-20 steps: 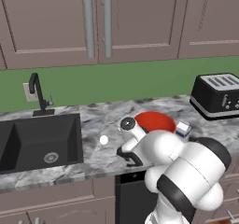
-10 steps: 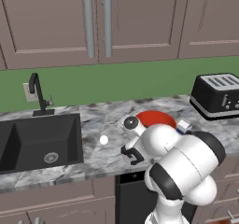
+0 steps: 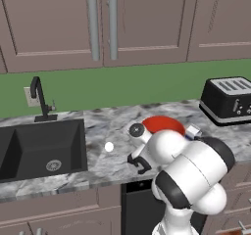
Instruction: Gather the eggs and milk located in the vicinity of the sink area and place them right next to the bowl.
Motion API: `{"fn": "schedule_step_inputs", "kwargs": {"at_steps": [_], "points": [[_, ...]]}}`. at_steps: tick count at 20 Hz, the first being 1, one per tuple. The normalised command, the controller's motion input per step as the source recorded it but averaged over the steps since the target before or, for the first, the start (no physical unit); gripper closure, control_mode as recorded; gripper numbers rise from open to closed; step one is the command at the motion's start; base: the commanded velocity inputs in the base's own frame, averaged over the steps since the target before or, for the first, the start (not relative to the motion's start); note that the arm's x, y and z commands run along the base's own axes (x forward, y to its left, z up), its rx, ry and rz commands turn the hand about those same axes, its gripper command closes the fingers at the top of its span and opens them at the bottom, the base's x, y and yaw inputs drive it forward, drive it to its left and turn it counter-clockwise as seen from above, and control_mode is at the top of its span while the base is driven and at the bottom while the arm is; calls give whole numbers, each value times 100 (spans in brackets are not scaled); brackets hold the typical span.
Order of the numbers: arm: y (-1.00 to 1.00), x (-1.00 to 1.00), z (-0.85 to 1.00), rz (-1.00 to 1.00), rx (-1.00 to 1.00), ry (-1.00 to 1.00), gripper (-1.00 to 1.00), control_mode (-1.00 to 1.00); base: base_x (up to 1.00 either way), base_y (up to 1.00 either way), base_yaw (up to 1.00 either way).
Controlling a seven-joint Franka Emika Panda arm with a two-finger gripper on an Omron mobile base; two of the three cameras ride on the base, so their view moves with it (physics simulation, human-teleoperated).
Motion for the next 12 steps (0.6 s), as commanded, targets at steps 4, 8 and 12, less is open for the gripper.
{"fn": "schedule_step_inputs", "kwargs": {"at_steps": [4,8,12], "points": [[0,-18,0,0,0,-4,-100,-100,0,0,0],[0,-19,4,-1,0,-7,-100,-100,0,0,0],[0,-21,7,-2,0,-6,-100,-100,0,0,0]]}}
